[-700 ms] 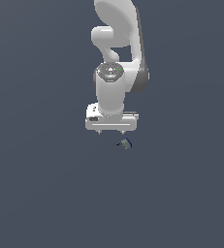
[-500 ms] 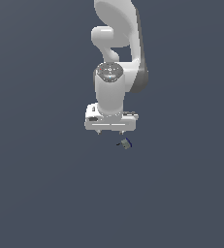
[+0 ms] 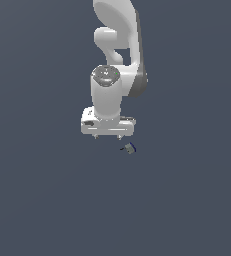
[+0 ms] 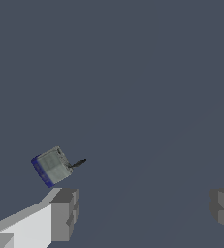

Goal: Pick up the object and move it to a goal position.

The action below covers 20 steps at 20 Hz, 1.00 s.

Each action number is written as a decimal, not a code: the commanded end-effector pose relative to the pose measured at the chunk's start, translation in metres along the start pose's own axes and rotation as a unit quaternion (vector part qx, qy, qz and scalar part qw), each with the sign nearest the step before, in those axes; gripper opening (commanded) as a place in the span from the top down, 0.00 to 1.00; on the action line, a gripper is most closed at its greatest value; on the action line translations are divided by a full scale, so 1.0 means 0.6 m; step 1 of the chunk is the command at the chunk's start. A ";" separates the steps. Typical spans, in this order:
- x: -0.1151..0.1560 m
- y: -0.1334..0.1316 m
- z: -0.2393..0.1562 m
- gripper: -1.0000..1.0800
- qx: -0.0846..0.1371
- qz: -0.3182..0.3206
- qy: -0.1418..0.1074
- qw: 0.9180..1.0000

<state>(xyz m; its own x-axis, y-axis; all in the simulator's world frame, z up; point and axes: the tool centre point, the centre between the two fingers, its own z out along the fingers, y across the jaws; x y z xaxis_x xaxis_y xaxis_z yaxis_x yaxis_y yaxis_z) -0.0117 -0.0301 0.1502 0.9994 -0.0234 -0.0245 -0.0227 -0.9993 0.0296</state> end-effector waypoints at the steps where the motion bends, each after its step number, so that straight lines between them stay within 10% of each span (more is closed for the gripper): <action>1: 0.000 -0.001 -0.001 0.04 0.000 -0.002 0.000 1.000; 20: -0.001 -0.031 0.024 0.04 0.005 0.087 0.001 0.996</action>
<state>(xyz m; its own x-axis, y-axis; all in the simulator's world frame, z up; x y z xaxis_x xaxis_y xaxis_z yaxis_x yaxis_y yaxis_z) -0.0119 -0.0149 0.1375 0.9853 -0.1698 -0.0184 -0.1693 -0.9853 0.0237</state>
